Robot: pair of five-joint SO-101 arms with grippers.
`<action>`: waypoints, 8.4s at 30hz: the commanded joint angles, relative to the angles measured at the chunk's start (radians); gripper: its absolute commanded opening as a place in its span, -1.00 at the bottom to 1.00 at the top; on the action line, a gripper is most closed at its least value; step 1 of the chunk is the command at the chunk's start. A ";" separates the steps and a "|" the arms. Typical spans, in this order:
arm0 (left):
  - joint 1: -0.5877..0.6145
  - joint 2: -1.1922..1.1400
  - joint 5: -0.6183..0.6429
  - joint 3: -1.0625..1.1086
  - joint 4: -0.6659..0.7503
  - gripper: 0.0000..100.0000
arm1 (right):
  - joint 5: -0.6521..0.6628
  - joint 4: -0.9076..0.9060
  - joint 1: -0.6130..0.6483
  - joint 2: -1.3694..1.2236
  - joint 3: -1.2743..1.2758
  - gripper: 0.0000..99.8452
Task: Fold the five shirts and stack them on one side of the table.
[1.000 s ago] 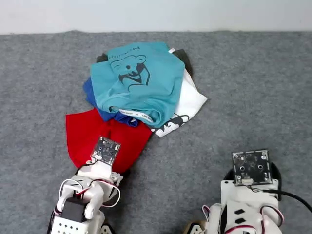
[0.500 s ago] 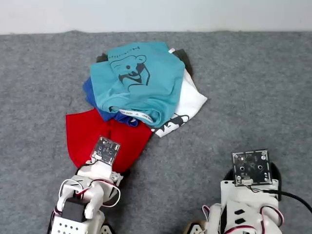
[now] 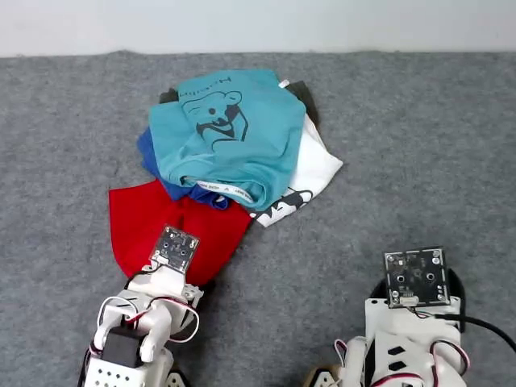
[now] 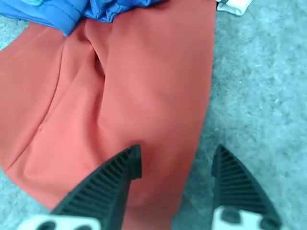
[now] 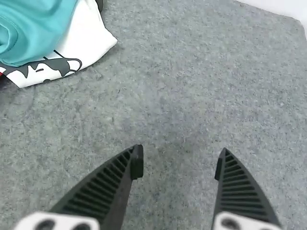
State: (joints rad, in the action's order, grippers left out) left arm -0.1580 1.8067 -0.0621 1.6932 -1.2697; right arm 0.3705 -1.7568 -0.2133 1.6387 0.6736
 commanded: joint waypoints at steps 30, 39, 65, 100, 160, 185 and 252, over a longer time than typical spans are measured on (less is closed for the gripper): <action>-0.005 0.005 -0.008 -0.008 0.015 -0.50 | -0.003 -0.030 -0.010 -0.035 -0.012 -0.49; -0.003 0.005 -0.008 -0.008 0.015 -0.50 | -0.003 -0.030 -0.010 -0.035 -0.012 -0.49; -0.003 0.005 -0.006 -0.008 0.015 -0.50 | -0.003 -0.030 -0.010 -0.035 -0.012 -0.49; 0.029 0.005 -0.005 -0.194 0.018 -0.50 | -0.003 -0.030 -0.008 -0.035 -0.012 -0.49; 0.034 -2.490 -0.144 -2.092 -0.140 -0.12 | -0.002 0.280 -0.269 -1.115 -0.331 -0.49; 0.350 -2.739 -0.061 -3.131 -0.485 -0.98 | -0.002 0.289 -0.269 -1.116 -0.252 -0.49; 0.486 -2.633 0.025 -2.304 -0.345 -0.40 | 0.040 0.288 -0.272 -1.122 -0.173 -0.49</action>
State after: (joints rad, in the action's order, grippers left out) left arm 0.1811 -0.7787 -0.0453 -0.5654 -1.6026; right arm 0.3982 -1.4684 -0.4726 0.5186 0.5048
